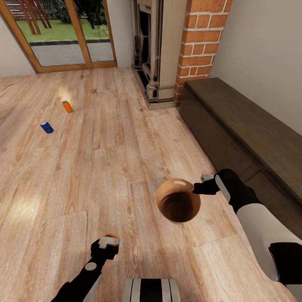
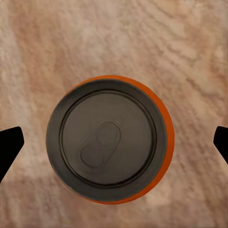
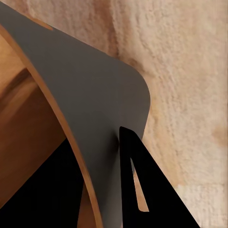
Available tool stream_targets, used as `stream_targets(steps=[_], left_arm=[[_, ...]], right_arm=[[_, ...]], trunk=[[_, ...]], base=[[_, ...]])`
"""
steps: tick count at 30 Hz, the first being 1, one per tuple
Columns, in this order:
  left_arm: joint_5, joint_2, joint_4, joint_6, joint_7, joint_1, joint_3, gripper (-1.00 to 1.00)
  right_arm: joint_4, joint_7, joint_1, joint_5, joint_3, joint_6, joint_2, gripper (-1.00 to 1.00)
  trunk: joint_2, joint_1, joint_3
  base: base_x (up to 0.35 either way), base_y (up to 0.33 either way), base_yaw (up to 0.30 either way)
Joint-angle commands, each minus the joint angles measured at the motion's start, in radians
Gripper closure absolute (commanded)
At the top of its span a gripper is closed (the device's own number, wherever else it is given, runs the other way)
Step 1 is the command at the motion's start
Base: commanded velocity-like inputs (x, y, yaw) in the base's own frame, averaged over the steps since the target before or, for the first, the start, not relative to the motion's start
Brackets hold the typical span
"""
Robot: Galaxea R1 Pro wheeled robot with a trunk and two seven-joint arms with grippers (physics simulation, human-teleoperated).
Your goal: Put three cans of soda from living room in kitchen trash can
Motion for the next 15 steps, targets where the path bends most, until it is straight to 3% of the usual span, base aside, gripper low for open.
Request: stream_targets(steps=[1, 11, 15], left_arm=[[0.0, 0.0, -0.001, 0.0, 0.0, 0.0, 0.0, -1.0], [0.0, 0.0, -0.029, -0.001, 0.001, 0.0, 0.0, -1.0], [0.0, 0.001, -0.032, 0.003, 0.001, 0.0, 0.001, -1.0]], right_arm=[[0.0, 0.004, 0.0, -0.031, -0.001, 0.004, 0.0, 1.0], [0.0, 0.004, 0.0, -0.031, 0.006, 0.004, 0.0, 1.0], [0.0, 0.004, 0.0, -0.031, 0.007, 0.004, 0.001, 1.0]], trunk=[[0.0, 0.0, 0.0], [0.0, 0.0, 0.0], [-0.001, 0.002, -0.015]], base=[[0.0, 0.0, 0.0], [0.0, 0.0, 0.0], [0.0, 0.0, 0.0]])
